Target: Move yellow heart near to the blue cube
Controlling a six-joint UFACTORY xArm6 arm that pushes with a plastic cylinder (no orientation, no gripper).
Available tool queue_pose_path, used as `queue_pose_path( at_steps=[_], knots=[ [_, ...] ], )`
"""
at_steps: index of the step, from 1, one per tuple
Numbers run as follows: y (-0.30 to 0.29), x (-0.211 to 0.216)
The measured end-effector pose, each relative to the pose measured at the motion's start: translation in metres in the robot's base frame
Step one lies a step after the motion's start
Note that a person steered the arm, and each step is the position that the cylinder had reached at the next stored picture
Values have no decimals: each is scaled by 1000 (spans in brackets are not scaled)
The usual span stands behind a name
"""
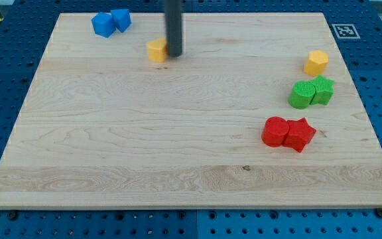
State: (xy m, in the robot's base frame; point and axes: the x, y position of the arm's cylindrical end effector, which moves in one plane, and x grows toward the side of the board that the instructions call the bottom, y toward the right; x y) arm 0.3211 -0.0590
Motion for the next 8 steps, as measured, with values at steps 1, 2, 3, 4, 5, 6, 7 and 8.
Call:
queue_pose_path(
  at_steps=[1, 2, 3, 4, 5, 6, 7, 8],
  knots=[
    [-14, 0],
    [-46, 0],
    [-65, 1],
    [-58, 21],
    [-73, 27],
    [-103, 6],
    [-116, -16],
    [-107, 3]
  ],
)
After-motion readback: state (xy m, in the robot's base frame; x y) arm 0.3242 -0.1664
